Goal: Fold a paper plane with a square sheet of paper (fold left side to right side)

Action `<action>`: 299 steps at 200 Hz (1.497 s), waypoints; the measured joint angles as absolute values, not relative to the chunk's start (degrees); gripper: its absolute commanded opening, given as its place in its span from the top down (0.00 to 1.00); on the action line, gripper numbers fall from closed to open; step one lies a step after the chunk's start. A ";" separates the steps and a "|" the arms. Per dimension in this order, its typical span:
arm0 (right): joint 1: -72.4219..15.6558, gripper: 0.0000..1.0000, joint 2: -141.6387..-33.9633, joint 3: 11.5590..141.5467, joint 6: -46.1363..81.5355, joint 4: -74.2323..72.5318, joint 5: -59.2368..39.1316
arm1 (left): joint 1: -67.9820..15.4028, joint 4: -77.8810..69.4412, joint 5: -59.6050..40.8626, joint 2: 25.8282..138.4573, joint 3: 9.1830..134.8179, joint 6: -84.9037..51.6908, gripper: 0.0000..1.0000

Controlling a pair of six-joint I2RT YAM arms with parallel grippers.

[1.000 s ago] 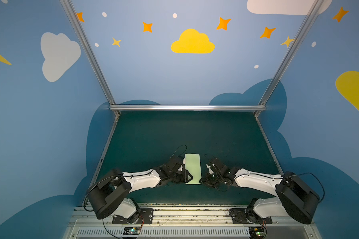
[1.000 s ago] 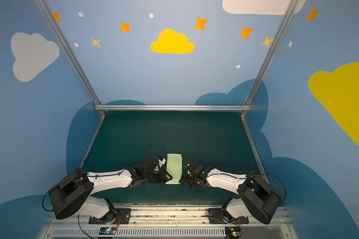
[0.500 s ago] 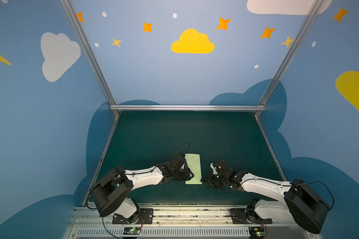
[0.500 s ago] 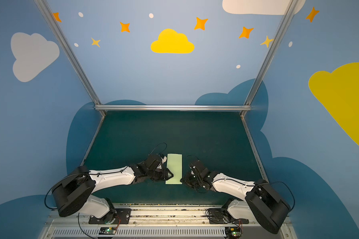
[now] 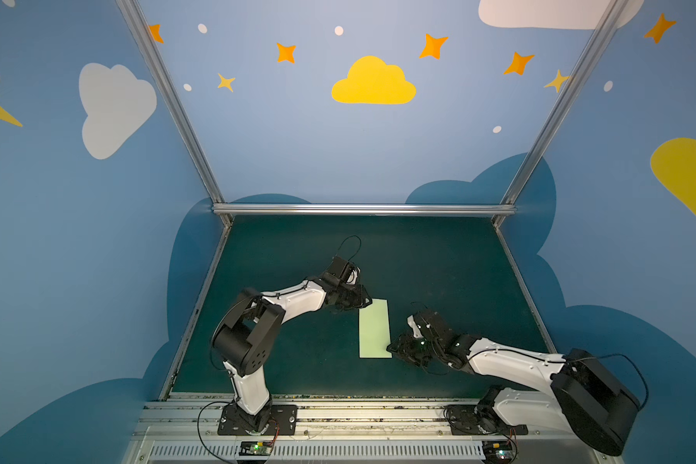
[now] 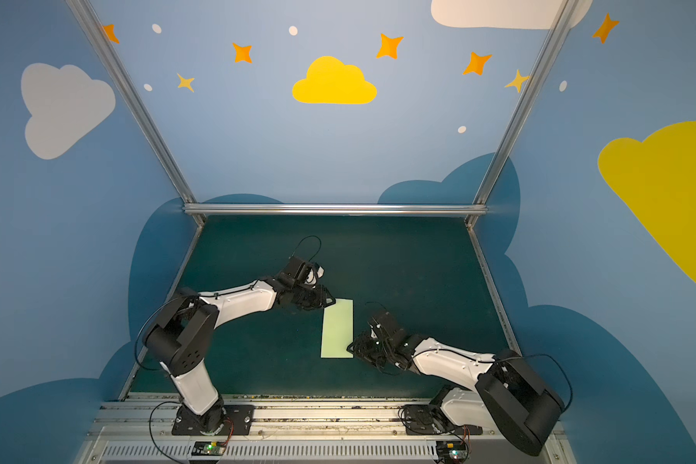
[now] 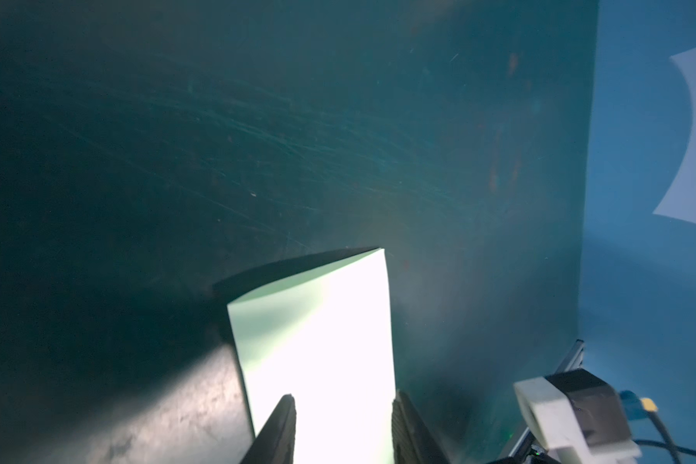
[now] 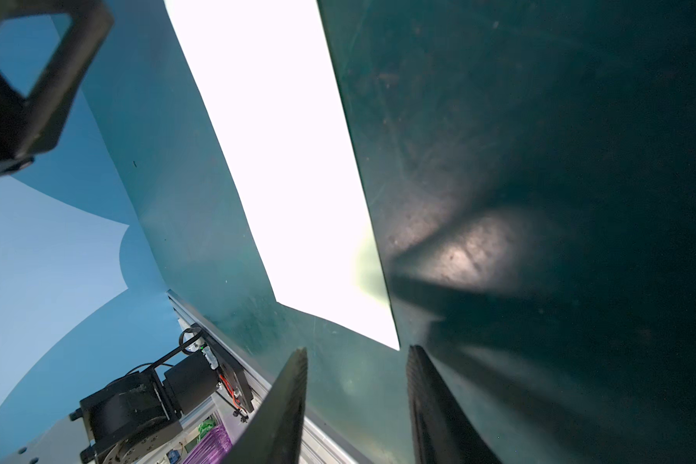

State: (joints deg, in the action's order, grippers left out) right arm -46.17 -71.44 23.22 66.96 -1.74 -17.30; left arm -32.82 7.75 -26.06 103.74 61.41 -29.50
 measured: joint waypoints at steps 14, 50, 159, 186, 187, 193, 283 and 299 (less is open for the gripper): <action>-46.17 0.59 -71.50 23.14 67.05 -1.98 -17.52 | -32.62 8.69 -26.63 104.86 62.46 -28.60 0.59; -46.17 0.60 -71.77 22.90 67.09 -2.85 -17.82 | -32.25 9.58 -26.96 106.94 64.90 -27.16 0.60; -46.76 0.56 -75.96 22.50 68.27 -8.32 -20.03 | -30.46 5.80 -26.72 109.58 62.35 -27.29 0.60; -47.09 0.56 -76.75 22.50 68.58 -9.74 -20.12 | -30.41 3.92 -26.72 108.99 60.86 -27.46 0.60; -47.09 0.56 -76.77 22.50 68.60 -9.76 -20.12 | -30.41 3.81 -26.70 108.97 60.80 -27.46 0.60; -47.11 0.56 -76.93 22.50 68.62 -10.02 -20.21 | -30.41 3.51 -26.72 108.88 60.55 -27.46 0.60; -46.54 0.60 -77.34 24.14 67.99 -8.58 -20.18 | -30.41 0.75 -26.74 108.20 58.63 -27.70 0.60; -46.13 0.60 -77.34 25.06 67.29 -7.88 -20.18 | -30.41 0.54 -26.74 108.16 58.52 -27.73 0.60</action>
State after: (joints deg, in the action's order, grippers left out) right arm -46.13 -77.34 25.06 67.29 -7.88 -20.18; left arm -30.41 0.54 -26.74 108.16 58.52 -27.73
